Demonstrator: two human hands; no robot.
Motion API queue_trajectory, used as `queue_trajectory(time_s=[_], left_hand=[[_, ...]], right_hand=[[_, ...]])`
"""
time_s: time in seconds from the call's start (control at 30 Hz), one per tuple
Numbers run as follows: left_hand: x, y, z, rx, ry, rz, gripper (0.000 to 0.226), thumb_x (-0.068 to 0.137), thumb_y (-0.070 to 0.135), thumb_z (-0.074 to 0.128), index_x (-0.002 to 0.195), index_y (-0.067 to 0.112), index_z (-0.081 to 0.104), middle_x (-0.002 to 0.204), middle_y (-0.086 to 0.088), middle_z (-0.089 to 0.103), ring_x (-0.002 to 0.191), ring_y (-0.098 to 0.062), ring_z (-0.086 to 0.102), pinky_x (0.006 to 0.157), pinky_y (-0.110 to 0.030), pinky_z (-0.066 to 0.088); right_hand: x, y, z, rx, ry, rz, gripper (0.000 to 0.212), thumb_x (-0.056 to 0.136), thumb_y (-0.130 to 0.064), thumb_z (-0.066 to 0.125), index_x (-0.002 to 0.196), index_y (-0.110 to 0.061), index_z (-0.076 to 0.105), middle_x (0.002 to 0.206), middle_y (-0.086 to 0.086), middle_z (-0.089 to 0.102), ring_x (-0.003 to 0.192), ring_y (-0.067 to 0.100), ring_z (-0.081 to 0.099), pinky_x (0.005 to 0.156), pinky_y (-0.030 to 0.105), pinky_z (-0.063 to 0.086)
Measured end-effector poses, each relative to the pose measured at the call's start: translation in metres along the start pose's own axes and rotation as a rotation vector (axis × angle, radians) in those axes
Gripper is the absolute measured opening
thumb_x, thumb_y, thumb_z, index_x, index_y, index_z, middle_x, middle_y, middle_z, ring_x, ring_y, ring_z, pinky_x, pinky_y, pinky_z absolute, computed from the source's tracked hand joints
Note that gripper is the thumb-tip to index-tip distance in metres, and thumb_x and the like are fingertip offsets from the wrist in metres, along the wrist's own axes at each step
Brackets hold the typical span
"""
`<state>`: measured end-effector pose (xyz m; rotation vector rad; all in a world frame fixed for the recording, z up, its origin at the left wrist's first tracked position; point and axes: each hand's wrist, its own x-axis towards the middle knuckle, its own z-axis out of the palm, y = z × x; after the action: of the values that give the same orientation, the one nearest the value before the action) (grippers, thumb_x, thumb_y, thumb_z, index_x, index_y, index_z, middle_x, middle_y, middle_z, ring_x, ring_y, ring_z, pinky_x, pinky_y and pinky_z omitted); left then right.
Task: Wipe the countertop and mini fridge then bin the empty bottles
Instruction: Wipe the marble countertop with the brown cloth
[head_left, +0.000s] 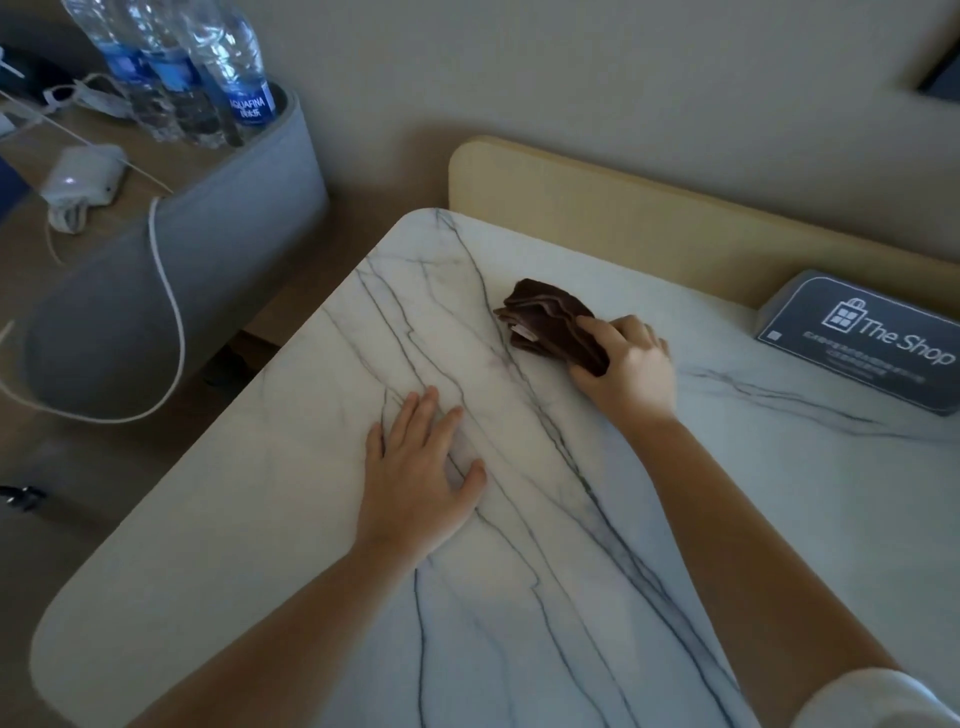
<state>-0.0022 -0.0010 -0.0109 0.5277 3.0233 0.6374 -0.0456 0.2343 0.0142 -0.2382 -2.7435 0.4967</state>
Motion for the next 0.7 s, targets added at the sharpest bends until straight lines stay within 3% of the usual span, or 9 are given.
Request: queue_trajectory(time_s=[0.13,0.3,0.43,0.7], left_hand=[[0.001,-0.001,0.001,-0.016,0.024,0.025,0.059,0.083,0.047,0.045,0.136,0.024,0.036,0.152,-0.002,0.021,0.140,-0.016,0.009,0.110,-0.043,0.005],[-0.010,0.004,-0.011,-0.143,0.098,0.071,0.042,0.078,0.023,0.058,0.118,0.009,0.057,0.137,-0.010,0.047,0.129,-0.024,0.037,0.106,-0.042,0.026],[-0.040,0.005,-0.019,-0.243,0.124,0.071,0.035,0.075,0.010,0.060,0.108,0.000,0.062,0.127,-0.013,0.055,0.121,-0.027,0.047,0.101,-0.039,0.033],[-0.137,-0.024,-0.029,-0.202,0.000,0.237,0.043,0.076,0.017,0.063,0.117,0.006,0.059,0.135,-0.010,0.049,0.128,-0.025,0.040,0.104,-0.038,0.029]], right_hand=[[-0.054,-0.017,-0.015,0.003,0.014,0.095,0.048,0.071,-0.017,0.069,0.119,-0.014,0.061,0.104,0.018,0.059,0.098,0.035,0.052,0.088,0.045,0.037],[-0.128,-0.043,-0.031,-0.005,0.070,0.204,0.046,0.068,-0.015,0.073,0.113,-0.011,0.064,0.099,0.018,0.061,0.092,0.036,0.055,0.086,0.043,0.037],[-0.182,-0.066,-0.040,-0.028,0.127,0.282,0.047,0.063,-0.013,0.076,0.109,-0.011,0.066,0.095,0.017,0.062,0.088,0.035,0.057,0.084,0.043,0.038],[-0.276,-0.115,-0.057,-0.058,0.123,0.371,0.048,0.064,-0.015,0.077,0.111,-0.011,0.065,0.095,0.015,0.061,0.091,0.035,0.056,0.085,0.046,0.037]])
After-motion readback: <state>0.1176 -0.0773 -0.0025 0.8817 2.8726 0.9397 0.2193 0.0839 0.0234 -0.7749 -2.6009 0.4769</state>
